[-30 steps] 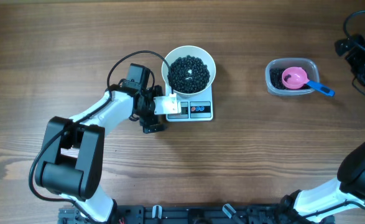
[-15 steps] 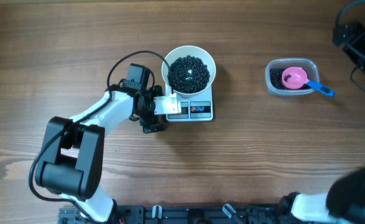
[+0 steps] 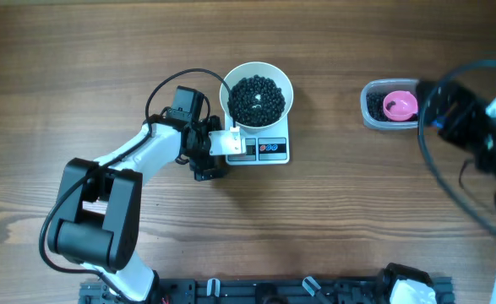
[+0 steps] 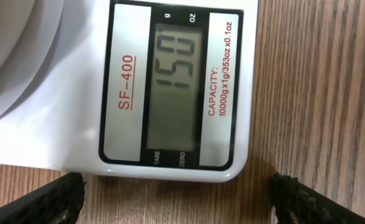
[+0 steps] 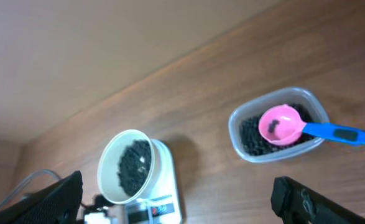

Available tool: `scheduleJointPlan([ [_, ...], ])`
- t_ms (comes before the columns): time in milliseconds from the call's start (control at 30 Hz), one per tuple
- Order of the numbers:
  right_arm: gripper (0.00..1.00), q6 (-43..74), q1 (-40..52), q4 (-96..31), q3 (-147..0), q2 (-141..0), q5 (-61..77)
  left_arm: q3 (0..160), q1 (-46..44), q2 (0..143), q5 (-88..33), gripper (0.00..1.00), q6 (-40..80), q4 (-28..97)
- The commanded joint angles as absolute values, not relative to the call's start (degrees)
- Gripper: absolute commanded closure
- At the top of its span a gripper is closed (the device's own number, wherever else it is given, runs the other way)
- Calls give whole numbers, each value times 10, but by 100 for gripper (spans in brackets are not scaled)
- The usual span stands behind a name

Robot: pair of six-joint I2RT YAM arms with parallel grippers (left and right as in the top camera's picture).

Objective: Scoop item into bowl and weigh 150g on scale

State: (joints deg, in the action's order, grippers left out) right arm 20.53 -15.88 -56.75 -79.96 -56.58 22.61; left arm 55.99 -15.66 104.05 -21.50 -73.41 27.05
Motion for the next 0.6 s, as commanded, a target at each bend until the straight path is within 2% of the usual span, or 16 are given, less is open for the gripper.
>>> scheduleJointPlan([
  [0,0,243,-157,-558,-801,-484,164,555,-157,1049,-211,0,-741,270],
  [67,0,240,-157,-548,-801,-433,94,555,-157,1049,-211,0,-741,270],
  [167,0,227,-157,-541,-801,-379,85,555,-158,1049,-211,0,-741,270],
  [300,0,79,-157,-505,-799,-326,90,555,-157,1049,-211,0,-741,270],
  [367,0,58,-150,-478,-780,-296,90,555,-158,1049,-211,0,-741,270],
  [500,0,43,-130,-373,-660,-193,89,555,-157,1049,-211,0,-741,270],
  [567,0,41,-127,-273,-561,-123,89,555,-158,1049,-211,0,-741,270],
])
